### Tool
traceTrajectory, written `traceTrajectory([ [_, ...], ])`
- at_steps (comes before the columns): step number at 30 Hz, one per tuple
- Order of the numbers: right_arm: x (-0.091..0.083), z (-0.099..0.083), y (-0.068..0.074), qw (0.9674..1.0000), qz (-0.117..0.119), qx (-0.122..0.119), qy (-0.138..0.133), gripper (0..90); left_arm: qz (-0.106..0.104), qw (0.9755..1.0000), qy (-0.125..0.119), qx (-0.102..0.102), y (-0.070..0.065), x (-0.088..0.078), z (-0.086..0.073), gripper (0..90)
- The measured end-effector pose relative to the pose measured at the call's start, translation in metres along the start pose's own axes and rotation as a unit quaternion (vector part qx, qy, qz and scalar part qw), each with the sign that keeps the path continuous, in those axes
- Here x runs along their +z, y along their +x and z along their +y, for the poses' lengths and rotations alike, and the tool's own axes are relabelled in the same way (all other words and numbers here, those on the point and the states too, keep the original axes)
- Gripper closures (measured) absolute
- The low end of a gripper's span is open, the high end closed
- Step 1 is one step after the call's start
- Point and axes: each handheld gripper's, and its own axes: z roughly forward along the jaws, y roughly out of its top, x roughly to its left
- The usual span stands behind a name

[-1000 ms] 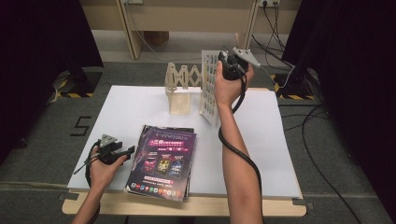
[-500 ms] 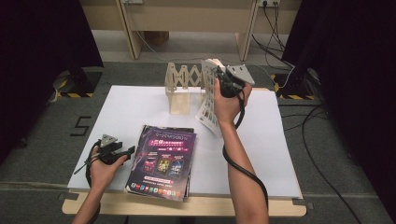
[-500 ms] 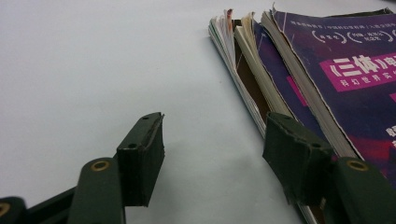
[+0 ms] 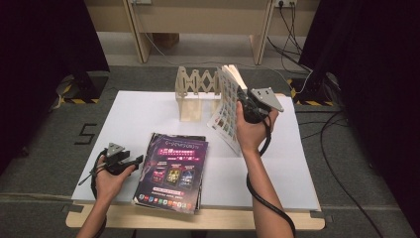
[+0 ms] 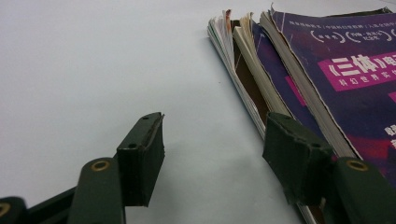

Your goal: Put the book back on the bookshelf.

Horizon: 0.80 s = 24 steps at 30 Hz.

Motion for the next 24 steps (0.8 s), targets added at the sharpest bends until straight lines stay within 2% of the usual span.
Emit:
traceTrajectory([
  [6,-0.010,0.001,-0.008,0.9995,0.007,0.003,0.031,68.5,0.000,1.0000,0.000,-0.003,0.000,0.000,0.000,37.4],
  [8,-0.010,0.003,-0.010,0.9989,0.005,-0.006,0.046,66.3,0.000,1.0000,0.000,-0.002,0.000,0.000,0.000,37.4],
  [11,-0.005,0.004,-0.014,0.9977,0.007,-0.002,0.067,64.4,-0.001,1.0000,-0.002,-0.003,0.001,-0.001,0.000,37.4],
  [17,0.006,0.004,-0.019,0.9969,0.011,0.004,0.078,61.1,-0.002,1.0000,-0.001,-0.007,0.002,0.000,0.000,37.4],
  [24,0.027,0.004,-0.022,0.9954,0.013,0.018,0.094,50.9,-0.002,1.0000,-0.005,-0.007,0.002,0.000,0.000,37.3],
])
